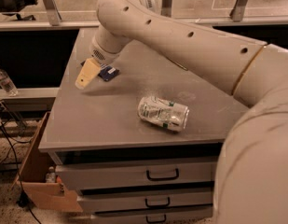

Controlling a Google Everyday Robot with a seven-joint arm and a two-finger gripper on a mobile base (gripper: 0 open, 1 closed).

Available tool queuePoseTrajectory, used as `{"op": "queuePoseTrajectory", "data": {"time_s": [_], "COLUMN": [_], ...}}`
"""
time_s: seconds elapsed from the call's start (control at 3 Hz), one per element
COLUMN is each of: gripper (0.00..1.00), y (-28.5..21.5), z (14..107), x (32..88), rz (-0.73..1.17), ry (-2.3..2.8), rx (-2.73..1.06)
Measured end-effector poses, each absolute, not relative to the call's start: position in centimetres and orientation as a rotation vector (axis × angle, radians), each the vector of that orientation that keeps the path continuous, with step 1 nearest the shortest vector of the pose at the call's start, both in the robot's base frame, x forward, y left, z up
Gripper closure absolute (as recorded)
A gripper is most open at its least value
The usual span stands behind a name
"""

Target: Move rxbar blueberry near 7up can

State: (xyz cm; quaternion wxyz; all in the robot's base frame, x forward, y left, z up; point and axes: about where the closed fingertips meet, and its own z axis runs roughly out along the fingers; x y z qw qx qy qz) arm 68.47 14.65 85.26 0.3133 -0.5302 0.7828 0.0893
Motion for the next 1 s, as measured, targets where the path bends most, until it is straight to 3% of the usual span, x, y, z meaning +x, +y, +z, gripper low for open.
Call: {"op": "queuePoseTrajectory", "data": {"time_s": [0.33,1.0], "gripper": [0.0,0.4], "y": [16.2,16.9], "z": [83.5,82.6], "x": [70.8,72.7], "rz": [0.281,0.354], "ry": [2.11,2.193], "rx": [-1.344,-1.256]}}
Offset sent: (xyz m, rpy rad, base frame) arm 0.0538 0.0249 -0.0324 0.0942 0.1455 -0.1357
